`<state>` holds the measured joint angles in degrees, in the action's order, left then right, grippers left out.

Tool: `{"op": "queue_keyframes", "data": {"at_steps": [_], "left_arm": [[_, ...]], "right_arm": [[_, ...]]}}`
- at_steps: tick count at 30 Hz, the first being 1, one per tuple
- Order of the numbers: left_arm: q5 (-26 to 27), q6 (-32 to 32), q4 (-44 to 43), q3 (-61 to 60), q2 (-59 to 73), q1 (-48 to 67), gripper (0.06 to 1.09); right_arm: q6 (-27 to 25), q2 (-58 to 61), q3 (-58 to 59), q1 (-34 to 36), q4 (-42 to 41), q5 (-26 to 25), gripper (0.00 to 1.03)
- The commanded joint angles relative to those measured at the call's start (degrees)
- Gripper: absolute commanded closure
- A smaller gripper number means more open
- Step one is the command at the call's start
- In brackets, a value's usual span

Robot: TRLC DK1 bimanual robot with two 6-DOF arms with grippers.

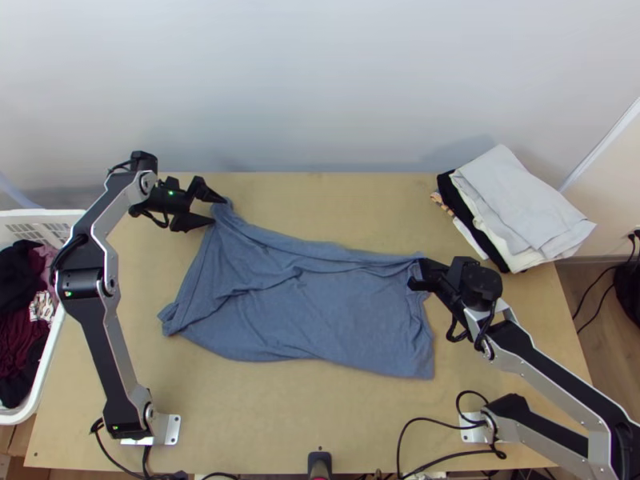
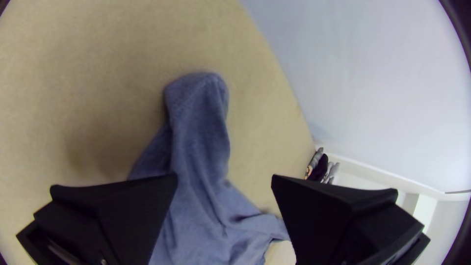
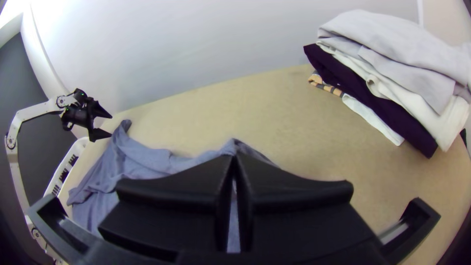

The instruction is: Fold the t-shirt

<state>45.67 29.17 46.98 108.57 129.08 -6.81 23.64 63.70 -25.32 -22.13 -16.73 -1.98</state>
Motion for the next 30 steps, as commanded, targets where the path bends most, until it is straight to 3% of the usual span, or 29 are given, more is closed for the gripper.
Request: {"op": "queue_keyframes", "data": {"at_steps": [1,7,14,20,23,30], "left_arm": [[-0.3,0.6,0.7,4.0,1.2,-1.0,0.15],[-5.2,-0.6,0.7,8.5,3.0,-3.1,0.18],[-10.3,-0.2,1.3,11.0,5.4,-3.6,0.64],[-11.1,0.0,1.4,12.4,7.5,-2.7,0.63],[-11.1,0.2,1.4,13.9,8.8,-2.1,0.52],[-11.1,1.4,1.5,16.8,11.1,-0.6,0.52]], "right_arm": [[0.9,0.5,-0.5,-0.2,-0.8,-0.2,1.00],[1.0,1.2,-0.3,-0.4,-0.8,-0.2,1.00],[1.0,2.3,-0.9,-0.4,-1.5,-0.2,1.00],[1.0,2.7,-1.0,-0.5,-1.5,-0.2,1.00],[1.1,2.7,-1.1,-0.4,-1.5,-0.3,1.00],[1.1,2.3,-0.9,-0.1,-1.5,-0.3,1.00]]}}
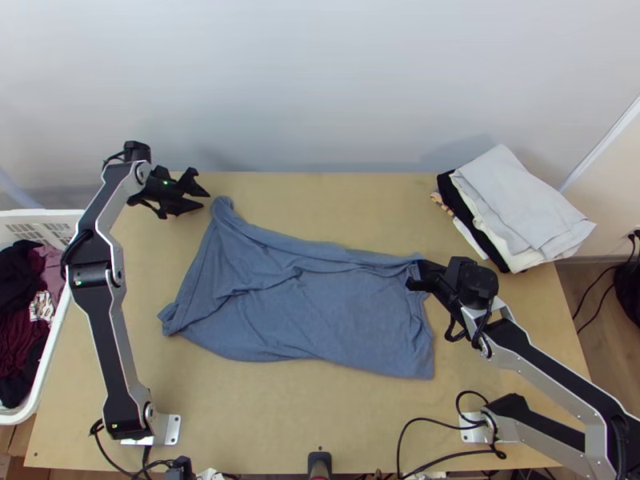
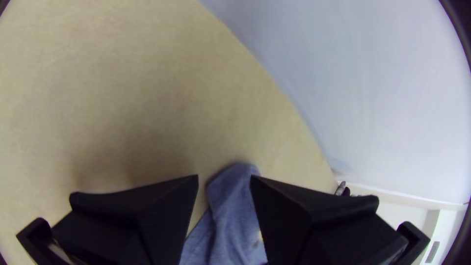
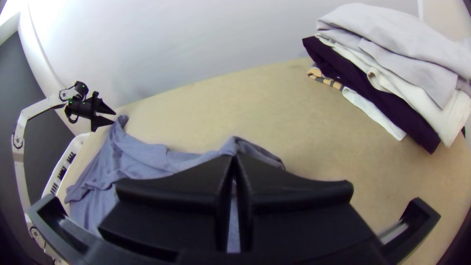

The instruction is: Fold the t-shirt

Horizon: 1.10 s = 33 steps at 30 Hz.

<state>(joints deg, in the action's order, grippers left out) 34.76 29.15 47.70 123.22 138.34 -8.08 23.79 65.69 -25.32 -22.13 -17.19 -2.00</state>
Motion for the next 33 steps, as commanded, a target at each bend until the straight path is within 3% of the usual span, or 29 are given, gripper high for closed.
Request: {"op": "queue_keyframes", "data": {"at_steps": [1,13,14,17,21,26,33], "left_arm": [[-0.2,1.5,0.8,2.5,2.0,1.0,0.52],[-0.2,0.6,2.7,2.6,2.5,3.0,0.55],[-0.2,0.5,3.0,2.6,2.4,3.1,0.62],[-0.7,0.4,3.0,2.5,2.3,3.1,1.05],[-1.4,0.0,3.1,2.6,0.4,2.5,1.05],[-3.8,0.0,3.1,2.8,-6.3,1.5,1.05],[-12.8,-2.3,3.2,4.2,-18.4,1.4,1.05]], "right_arm": [[0.9,0.3,-0.9,-0.1,-1.1,-0.3,1.00],[1.3,0.6,-1.2,0.9,-1.1,-0.3,1.00],[1.3,0.6,-1.4,1.1,-1.1,-0.3,1.00],[1.3,0.7,-2.3,2.5,-1.1,-0.3,1.00],[1.1,1.0,-5.3,5.0,2.1,0.8,1.00],[1.3,1.0,-13.4,8.2,12.7,2.4,1.00],[5.7,3.7,-33.7,10.4,30.2,3.9,1.00]]}}
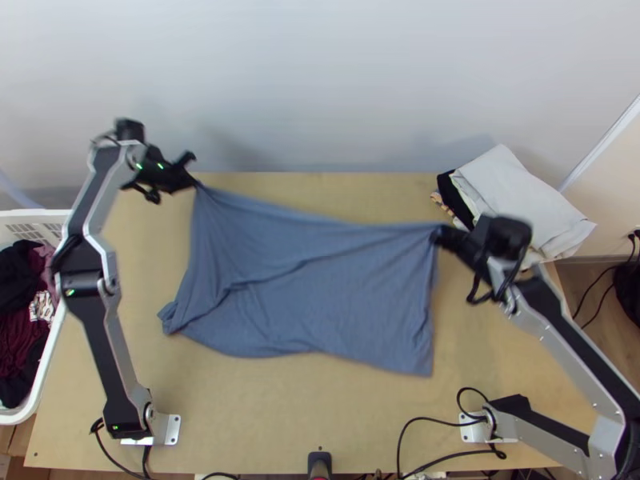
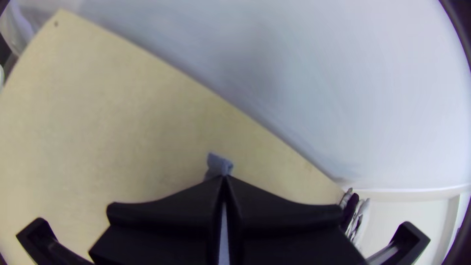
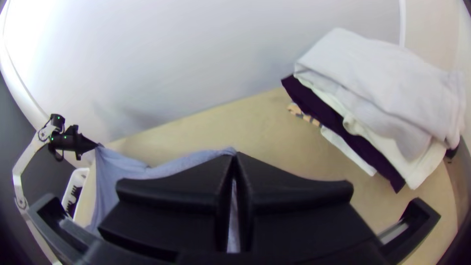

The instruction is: Fold the t-shirt

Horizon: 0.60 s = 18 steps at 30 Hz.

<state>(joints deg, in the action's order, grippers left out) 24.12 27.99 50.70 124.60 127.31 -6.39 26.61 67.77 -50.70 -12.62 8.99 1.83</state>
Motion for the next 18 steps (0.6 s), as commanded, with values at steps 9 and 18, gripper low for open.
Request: {"op": "queue_keyframes", "data": {"at_steps": [9,18], "left_arm": [[-12.5,-3.6,-0.7,3.5,-22.1,1.4,1.05],[-24.9,-11.7,-11.1,5.9,-30.1,1.6,1.05]], "right_arm": [[7.2,8.6,-31.1,1.6,18.9,1.1,1.00],[0.8,20.0,-54.7,4.8,12.8,1.2,1.00]]}}
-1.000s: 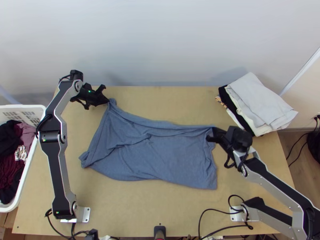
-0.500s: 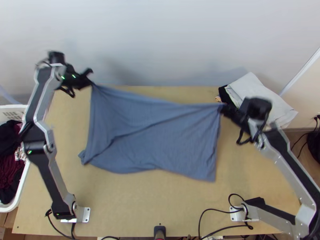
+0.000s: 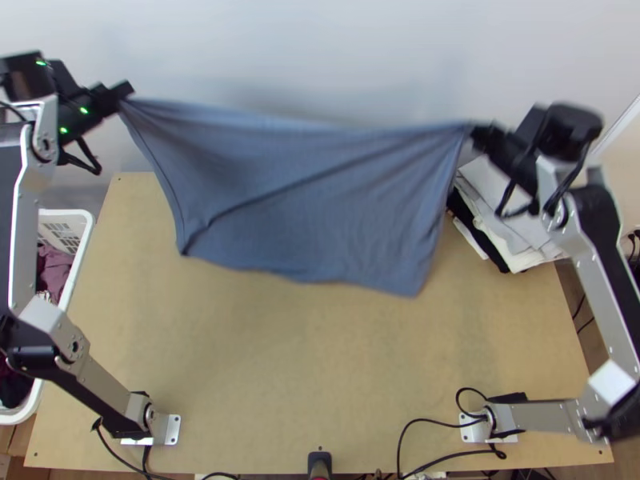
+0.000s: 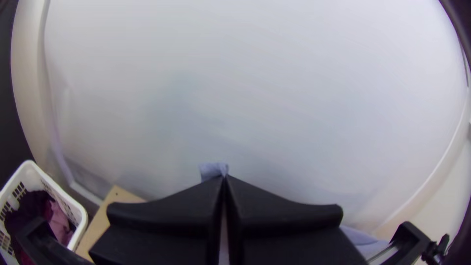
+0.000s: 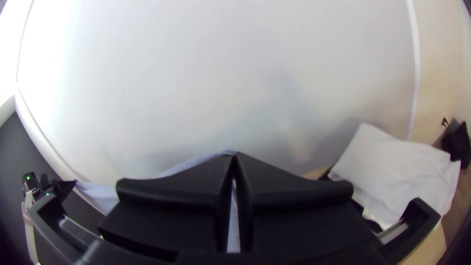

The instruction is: Fold the t-shirt

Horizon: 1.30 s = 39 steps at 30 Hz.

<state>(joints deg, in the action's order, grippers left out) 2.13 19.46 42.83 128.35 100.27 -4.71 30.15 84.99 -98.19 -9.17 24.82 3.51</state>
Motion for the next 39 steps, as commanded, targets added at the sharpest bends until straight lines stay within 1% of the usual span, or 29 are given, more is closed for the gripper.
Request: {"op": "queue_keyframes", "data": {"at_steps": [1,6,8,10,13,17,22,24,29,34,36,39], "left_arm": [[-4.1,-4.3,-4.6,2.2,-3.7,0.3,1.05],[-9.3,-5.8,-9.3,2.2,-8.5,1.0,1.05],[-10.9,-6.5,-10.6,2.1,-11.2,1.2,1.05],[-12.2,-6.8,-11.5,2.1,-14.0,1.2,1.05],[-14.1,-7.7,-11.8,1.8,-18.6,1.2,1.05],[-15.6,-8.1,-12.1,-0.7,-26.1,1.2,1.05],[-15.7,-7.6,-12.4,-3.8,-34.9,0.8,1.05],[-15.8,-7.6,-12.5,-4.0,-37.4,0.5,1.05],[-15.7,-7.5,-12.4,-5.6,-42.5,0.3,1.05],[-15.6,-6.5,-11.5,-8.0,-45.4,0.3,1.05],[-15.5,-6.5,-11.5,-11.6,-46.9,0.3,1.05],[-14.4,-6.1,-11.5,-24.4,-51.3,0.8,1.05]], "right_arm": [[-3.1,4.2,-10.3,2.2,-3.6,-0.5,1.00],[-5.4,7.1,-22.5,3.6,-7.7,-0.9,1.00],[-5.7,5.5,-24.9,4.1,-8.8,-0.9,1.00],[-7.7,2.1,-25.3,4.1,-10.1,-0.8,1.00],[-9.3,-4.1,-24.9,3.9,-10.7,-0.5,1.00],[-9.6,-13.9,-21.3,3.7,-10.3,0.8,1.00],[-9.6,-27.3,-12.5,3.5,-9.8,2.4,1.00],[-9.6,-30.9,-11.0,3.4,-9.0,2.5,1.00],[-11.0,-35.1,-11.2,3.4,-6.6,2.4,1.00],[-11.0,-35.1,-12.6,2.8,-6.2,2.5,1.00],[-10.9,-34.6,-12.4,2.1,-3.9,2.5,1.00],[-10.3,-35.6,-5.8,0.6,-0.5,2.5,1.00]]}}
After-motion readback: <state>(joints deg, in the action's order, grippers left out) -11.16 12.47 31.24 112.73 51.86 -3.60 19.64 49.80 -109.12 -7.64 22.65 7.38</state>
